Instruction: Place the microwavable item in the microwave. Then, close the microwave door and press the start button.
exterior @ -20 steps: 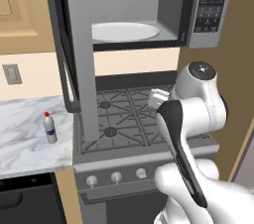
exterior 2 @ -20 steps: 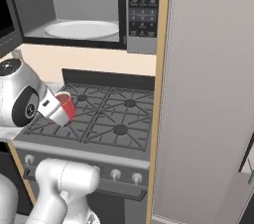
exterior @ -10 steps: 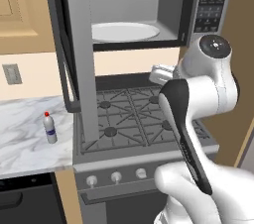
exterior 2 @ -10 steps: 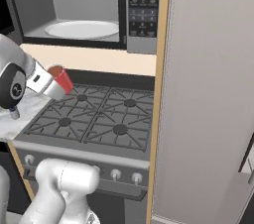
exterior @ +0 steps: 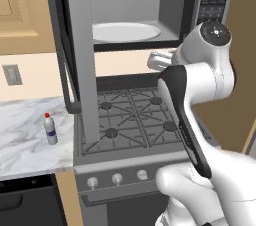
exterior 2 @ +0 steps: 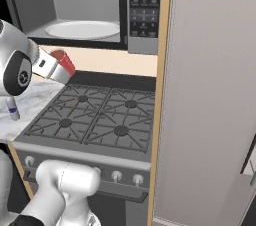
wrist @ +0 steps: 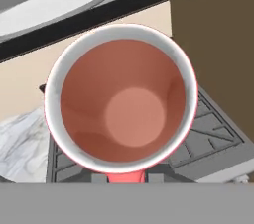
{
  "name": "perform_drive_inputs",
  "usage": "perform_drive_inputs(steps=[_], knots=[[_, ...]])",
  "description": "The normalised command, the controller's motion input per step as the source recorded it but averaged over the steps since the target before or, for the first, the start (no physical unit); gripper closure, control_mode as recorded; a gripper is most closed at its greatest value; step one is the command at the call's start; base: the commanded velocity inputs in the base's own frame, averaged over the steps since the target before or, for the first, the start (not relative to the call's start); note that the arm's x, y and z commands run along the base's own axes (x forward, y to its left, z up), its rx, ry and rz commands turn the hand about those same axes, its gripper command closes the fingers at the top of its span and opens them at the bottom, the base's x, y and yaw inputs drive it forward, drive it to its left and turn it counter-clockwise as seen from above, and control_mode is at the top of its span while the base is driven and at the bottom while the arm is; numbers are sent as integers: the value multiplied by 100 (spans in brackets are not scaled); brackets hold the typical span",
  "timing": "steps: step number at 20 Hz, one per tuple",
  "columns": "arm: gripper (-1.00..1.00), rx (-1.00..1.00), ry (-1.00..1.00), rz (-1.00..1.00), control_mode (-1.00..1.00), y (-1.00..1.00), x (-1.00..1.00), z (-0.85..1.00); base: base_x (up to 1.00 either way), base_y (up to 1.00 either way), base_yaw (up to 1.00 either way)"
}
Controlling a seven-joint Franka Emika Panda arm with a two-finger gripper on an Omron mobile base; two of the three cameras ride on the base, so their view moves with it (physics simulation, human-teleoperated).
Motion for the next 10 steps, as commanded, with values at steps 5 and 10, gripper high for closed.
perform_drive_inputs(steps=[5, 10], knots=[[100, -2, -16, 14, -100, 0, 39, 31, 0, 0, 0], [100, -7, -17, 12, -100, 1, 23, 52, 0, 0, 0]])
